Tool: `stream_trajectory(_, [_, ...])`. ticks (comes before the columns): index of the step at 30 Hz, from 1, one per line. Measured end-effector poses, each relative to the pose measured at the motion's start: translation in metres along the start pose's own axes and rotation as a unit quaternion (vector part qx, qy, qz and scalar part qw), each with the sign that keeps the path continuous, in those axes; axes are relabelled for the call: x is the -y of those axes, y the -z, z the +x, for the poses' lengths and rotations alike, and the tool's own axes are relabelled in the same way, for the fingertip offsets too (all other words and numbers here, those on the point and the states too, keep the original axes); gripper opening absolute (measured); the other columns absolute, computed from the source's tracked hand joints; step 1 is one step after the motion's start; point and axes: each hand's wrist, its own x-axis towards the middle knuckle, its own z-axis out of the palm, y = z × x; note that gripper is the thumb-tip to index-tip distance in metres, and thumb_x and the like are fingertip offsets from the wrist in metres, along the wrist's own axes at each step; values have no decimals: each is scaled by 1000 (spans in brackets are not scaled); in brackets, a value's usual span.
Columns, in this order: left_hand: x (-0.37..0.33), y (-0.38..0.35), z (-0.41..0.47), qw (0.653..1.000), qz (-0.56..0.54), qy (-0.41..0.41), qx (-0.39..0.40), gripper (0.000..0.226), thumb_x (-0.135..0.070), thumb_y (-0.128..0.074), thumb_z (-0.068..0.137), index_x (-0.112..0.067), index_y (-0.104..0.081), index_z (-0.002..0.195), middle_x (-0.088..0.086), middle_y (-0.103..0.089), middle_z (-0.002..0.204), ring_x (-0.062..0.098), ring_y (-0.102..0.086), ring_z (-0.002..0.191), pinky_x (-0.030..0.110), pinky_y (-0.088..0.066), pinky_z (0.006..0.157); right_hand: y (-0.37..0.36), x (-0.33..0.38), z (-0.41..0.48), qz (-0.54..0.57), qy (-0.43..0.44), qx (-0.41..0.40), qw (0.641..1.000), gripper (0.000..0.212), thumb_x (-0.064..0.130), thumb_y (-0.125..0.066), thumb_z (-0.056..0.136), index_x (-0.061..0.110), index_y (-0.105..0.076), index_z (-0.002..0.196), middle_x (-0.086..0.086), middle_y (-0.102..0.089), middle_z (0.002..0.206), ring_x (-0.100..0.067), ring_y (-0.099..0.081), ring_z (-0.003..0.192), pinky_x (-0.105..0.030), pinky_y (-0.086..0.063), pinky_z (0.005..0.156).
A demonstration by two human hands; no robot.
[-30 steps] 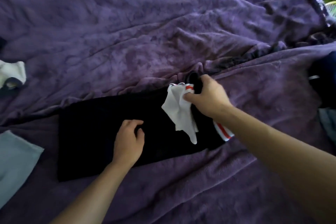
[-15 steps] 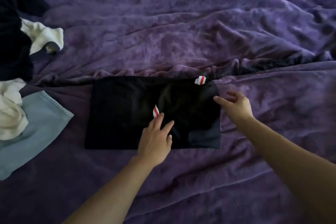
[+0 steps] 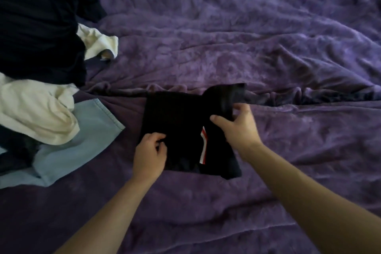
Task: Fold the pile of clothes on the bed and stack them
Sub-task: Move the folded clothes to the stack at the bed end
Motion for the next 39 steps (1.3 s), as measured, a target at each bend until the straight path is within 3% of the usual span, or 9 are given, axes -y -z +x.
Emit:
stream_trajectory(3, [35, 43, 0, 997, 11, 51, -57, 22, -1, -53, 90, -7, -67, 106, 10, -66, 105, 9, -58, 78, 20, -41, 73, -70, 26, -16, -76, 56, 39, 995, 59, 35, -77, 74, 23, -42, 120, 2, -62, 107, -23, -62, 101, -38, -50, 90])
stream_trajectory(6, [66, 66, 2, 992, 3, 92, -89, 21, -1, -53, 90, -3, -66, 106, 14, -66, 105, 15, -58, 80, 21, -40, 74, -130, 30, -27, -110, 43, 175, 978, 66, 27, -74, 81, 21, -38, 136, -5, -61, 115, -23, -60, 106, -37, -50, 92])
stream_trajectory(9, [76, 67, 8, 991, -1, 111, -73, 24, -11, -54, 94, -3, -61, 115, 17, -62, 113, 26, -60, 97, 35, -47, 89, -145, 15, -33, -165, 36, 256, 952, 63, 19, -66, 89, 18, -35, 144, -9, -56, 129, -22, -57, 115, -38, -48, 98])
stream_trajectory(14, [54, 45, 26, 991, 105, -46, -74, 43, -22, -52, 95, -14, -49, 137, 19, -45, 137, 34, -44, 124, 44, -39, 101, -105, -12, -31, -284, 279, 42, 916, 46, 15, -59, 87, 18, -52, 133, -6, -54, 131, -28, -51, 118, -43, -48, 91])
stream_trajectory(18, [38, 15, 58, 944, 243, -217, -53, 48, -33, -48, 97, -28, -40, 144, 16, -24, 156, 38, -31, 138, 52, -35, 102, -88, -31, -1, -424, 258, 19, 868, 59, 36, -50, 95, 30, -28, 149, -6, -18, 159, -27, -16, 146, -52, -32, 106])
stream_trajectory(23, [62, -24, 106, 941, 308, -137, 22, 53, -51, -29, 98, -40, -21, 149, 14, -8, 160, 39, -16, 143, 57, -23, 110, -104, -74, 25, -490, 190, 58, 849, 61, 58, -24, 97, 41, -3, 151, -3, 3, 162, -26, 3, 149, -52, -20, 114])
stream_trajectory(28, [69, -34, 97, 951, 292, -102, -12, 55, -52, -26, 97, -36, -21, 150, 35, -26, 147, 45, -28, 137, 50, -24, 112, -117, -86, 17, -436, 152, -7, 887, 65, 61, -30, 95, 41, -5, 151, -16, 4, 161, -39, -11, 145, -51, -22, 112])
stream_trajectory(32, [57, -25, 76, 954, 278, -112, -30, 55, -49, -33, 98, -31, -27, 149, 26, -50, 119, 39, -49, 110, 46, -36, 96, -123, -83, -8, -341, 139, -33, 929, 62, 53, -43, 95, 36, -20, 151, -12, -10, 160, -35, -33, 131, -49, -42, 96])
stream_trajectory(39, [16, -20, 17, 990, 82, -109, -30, 43, -23, -52, 97, -21, -47, 139, 17, -50, 108, 38, -58, 74, 41, -48, 65, -93, -73, -50, -325, 149, -70, 931, 52, 40, -51, 95, 29, -38, 144, -4, -30, 152, -25, -42, 127, -42, -52, 69])
